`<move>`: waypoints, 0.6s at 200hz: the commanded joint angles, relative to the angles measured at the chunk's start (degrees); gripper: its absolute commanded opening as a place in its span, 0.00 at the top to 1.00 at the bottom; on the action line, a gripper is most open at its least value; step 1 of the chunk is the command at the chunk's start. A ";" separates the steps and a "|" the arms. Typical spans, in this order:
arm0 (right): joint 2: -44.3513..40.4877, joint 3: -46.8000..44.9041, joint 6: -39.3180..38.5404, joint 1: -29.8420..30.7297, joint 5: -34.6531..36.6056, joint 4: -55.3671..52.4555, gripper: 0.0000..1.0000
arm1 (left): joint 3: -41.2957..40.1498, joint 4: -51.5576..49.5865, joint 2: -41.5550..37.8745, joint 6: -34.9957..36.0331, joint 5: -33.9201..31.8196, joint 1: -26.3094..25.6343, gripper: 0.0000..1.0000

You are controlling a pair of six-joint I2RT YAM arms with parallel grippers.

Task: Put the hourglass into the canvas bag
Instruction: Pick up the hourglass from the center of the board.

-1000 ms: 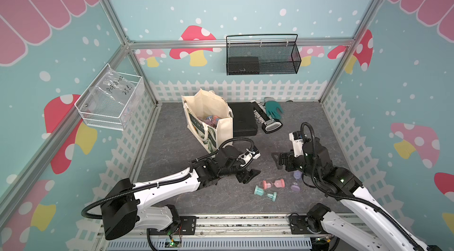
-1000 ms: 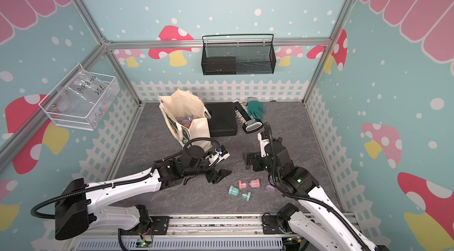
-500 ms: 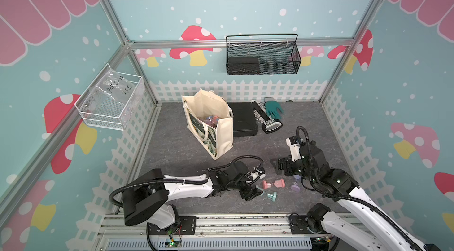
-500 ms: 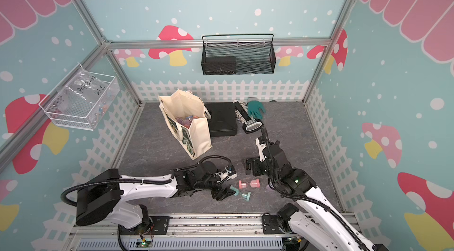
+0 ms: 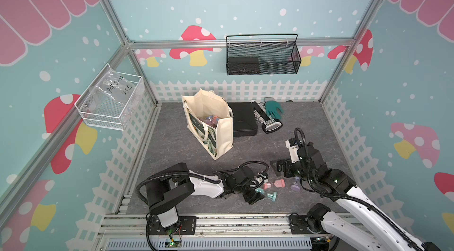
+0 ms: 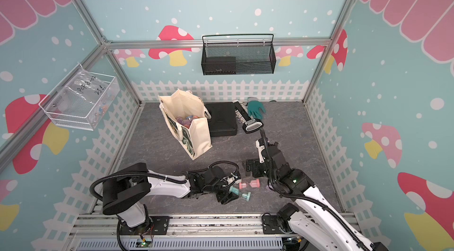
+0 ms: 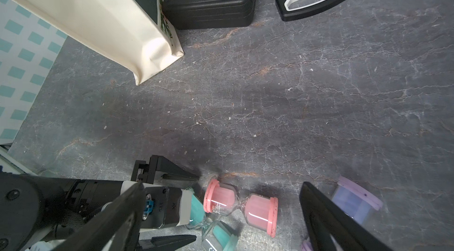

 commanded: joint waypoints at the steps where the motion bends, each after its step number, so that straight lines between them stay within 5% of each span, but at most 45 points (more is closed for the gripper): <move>1: -0.74 -1.05 1.36 -0.24 0.85 0.22 0.00 | 1.19 2.70 1.62 0.12 0.80 -0.19 0.24; 82: -2.41 -1.66 1.87 -0.26 2.02 0.75 0.00 | 0.24 4.34 3.02 -0.49 0.67 -0.18 0.35; 120: -2.60 -1.57 2.04 -0.22 2.48 1.20 0.00 | -0.48 3.51 1.60 -0.42 0.30 -0.18 0.48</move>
